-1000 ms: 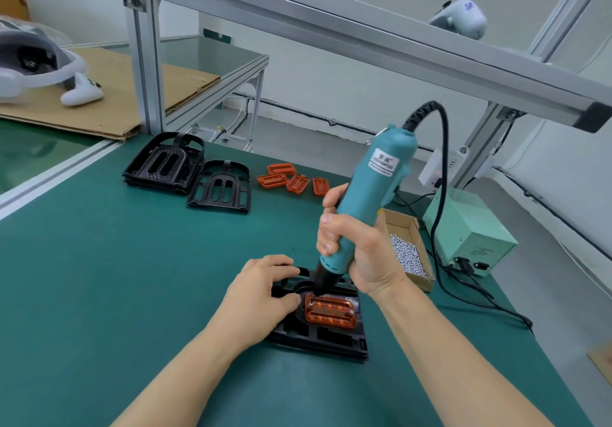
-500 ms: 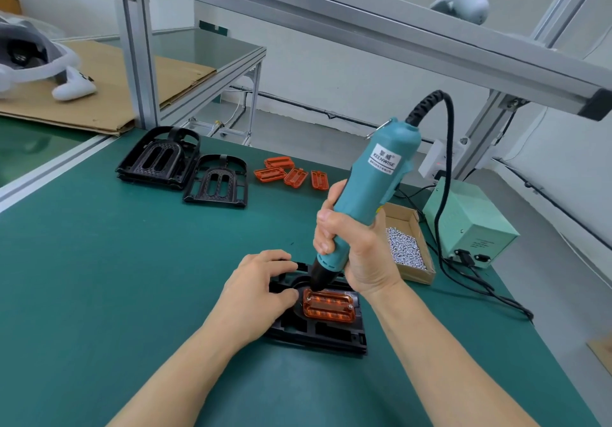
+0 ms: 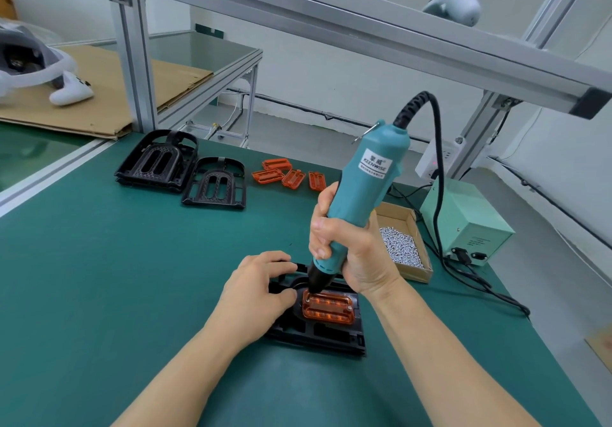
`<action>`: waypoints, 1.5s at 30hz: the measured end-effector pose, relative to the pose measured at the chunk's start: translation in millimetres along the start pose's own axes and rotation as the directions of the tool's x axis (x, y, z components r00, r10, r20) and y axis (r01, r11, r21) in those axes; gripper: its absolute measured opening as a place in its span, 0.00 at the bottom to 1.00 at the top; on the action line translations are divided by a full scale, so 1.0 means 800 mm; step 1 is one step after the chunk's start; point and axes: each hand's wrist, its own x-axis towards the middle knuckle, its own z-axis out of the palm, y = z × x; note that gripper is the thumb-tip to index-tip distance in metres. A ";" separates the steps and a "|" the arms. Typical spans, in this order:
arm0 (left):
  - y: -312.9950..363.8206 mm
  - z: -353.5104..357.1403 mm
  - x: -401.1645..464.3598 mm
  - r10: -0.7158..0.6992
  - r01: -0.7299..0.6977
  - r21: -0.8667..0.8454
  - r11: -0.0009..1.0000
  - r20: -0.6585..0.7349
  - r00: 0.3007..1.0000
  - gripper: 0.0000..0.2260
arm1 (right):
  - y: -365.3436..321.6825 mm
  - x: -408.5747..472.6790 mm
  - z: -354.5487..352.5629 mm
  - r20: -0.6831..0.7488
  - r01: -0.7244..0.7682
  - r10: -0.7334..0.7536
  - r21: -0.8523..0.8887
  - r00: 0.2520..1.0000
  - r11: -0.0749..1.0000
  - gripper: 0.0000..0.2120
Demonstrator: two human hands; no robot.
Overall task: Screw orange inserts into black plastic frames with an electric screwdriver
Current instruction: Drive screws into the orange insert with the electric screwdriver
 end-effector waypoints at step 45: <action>0.001 0.001 -0.005 0.060 -0.056 0.079 0.995 -0.055 0.997 0.14 | -0.054 -0.175 -0.235 -0.876 -0.819 0.225 -0.480 0.427 -0.314 0.29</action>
